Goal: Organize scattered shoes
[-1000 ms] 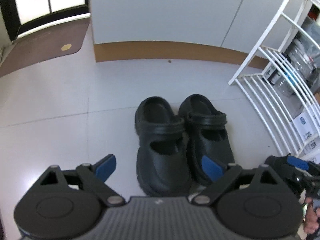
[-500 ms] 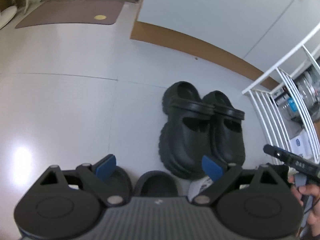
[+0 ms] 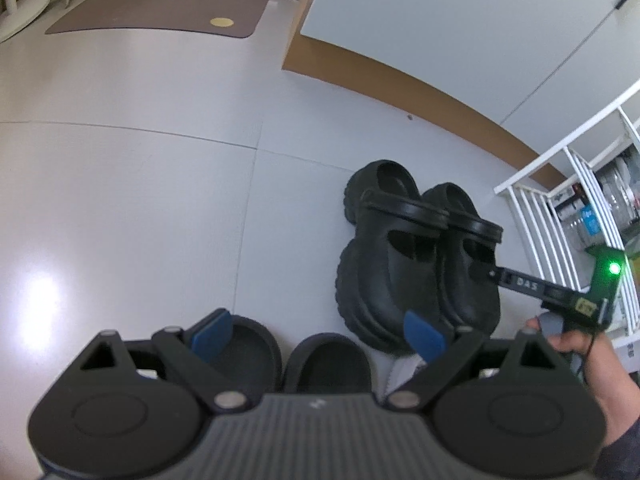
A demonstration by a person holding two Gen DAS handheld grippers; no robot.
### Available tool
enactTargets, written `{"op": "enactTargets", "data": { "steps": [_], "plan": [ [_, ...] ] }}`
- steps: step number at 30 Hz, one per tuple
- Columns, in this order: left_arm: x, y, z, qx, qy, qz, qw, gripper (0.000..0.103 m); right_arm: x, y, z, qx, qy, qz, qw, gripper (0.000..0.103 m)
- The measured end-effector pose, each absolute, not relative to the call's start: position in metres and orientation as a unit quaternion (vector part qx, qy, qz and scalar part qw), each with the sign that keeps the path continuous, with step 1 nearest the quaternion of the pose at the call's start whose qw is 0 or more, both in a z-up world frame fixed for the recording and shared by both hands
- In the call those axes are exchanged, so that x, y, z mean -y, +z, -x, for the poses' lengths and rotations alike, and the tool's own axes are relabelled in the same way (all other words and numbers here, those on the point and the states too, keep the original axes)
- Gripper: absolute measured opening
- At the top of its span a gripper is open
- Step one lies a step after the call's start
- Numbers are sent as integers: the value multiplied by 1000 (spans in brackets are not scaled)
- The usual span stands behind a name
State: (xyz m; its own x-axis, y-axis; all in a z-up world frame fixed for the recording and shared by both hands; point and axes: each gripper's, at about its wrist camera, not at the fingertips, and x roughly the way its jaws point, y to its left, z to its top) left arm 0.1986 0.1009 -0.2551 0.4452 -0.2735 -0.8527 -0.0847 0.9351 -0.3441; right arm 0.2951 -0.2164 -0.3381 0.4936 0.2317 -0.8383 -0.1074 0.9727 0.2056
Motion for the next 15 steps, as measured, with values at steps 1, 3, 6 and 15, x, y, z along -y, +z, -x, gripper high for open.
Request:
{"op": "enactTargets", "data": {
  "steps": [1, 3, 6, 15],
  "plan": [
    [-100, -255, -199, -525, -59, 171, 832, 94, 215, -340, -296, -496, 98, -61, 861, 95],
    [-99, -256, -198, -526, -59, 171, 831, 94, 215, -343, -299, -498, 93, -56, 860, 95],
    [-101, -258, -199, -527, -56, 175, 829, 94, 218, -345, -306, -502, 94, -56, 858, 96],
    [-95, -264, -202, -537, -64, 176, 823, 94, 214, -361, -316, -534, 121, -58, 835, 94]
  ]
}}
